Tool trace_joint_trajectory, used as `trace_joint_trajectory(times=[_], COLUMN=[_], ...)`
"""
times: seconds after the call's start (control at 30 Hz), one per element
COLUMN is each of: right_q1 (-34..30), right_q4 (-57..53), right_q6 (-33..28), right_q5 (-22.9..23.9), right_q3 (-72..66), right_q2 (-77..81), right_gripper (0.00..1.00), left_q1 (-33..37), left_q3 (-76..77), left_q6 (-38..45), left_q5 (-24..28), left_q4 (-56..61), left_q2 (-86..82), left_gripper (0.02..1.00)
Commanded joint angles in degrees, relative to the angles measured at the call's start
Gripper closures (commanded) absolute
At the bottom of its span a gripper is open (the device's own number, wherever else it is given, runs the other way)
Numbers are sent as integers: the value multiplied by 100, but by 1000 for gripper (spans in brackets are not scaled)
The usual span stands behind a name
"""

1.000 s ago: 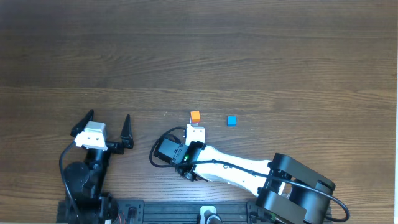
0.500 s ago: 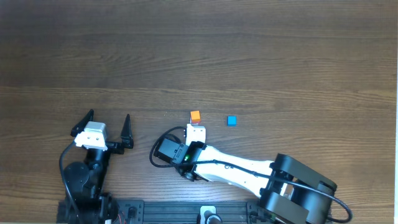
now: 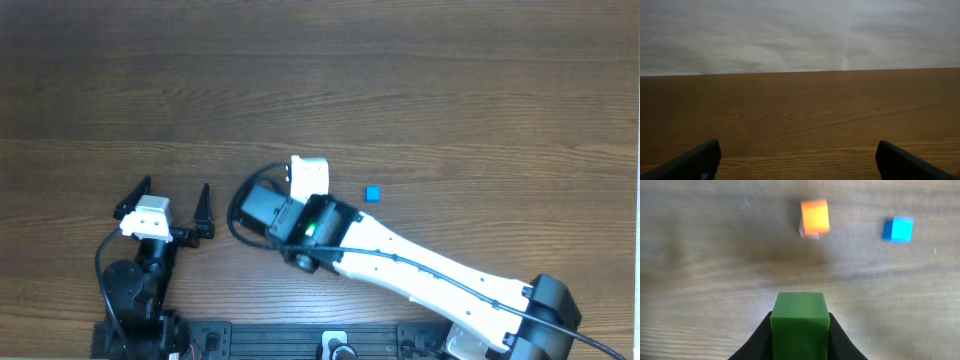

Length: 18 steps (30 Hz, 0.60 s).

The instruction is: Stack Cubes

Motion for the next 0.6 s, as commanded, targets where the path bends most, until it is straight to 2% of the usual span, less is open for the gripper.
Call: trace_joint_trajectory(times=[0.03, 0.23, 0.37, 0.6], right_q1=[-367, -804, -1069, -1325], right_q4=[-46, -11, 50, 199], right_q6=[-671, -890, -1014, -1231], right_q5=[109, -129, -452, -719], right_q3=[479, 817, 820, 820], right_q2=[190, 708, 1008, 1451], right_gripper=[989, 991, 991, 989], left_q1=[-24, -24, -24, -24], left_q3=[-28, -28, -28, -28], left_q6=[107, 107, 107, 107], left_q5=[52, 52, 55, 52], left_q4=[0, 0, 2, 0], left_q2=[-42, -42, -42, -42], left_gripper=[18, 18, 18, 18])
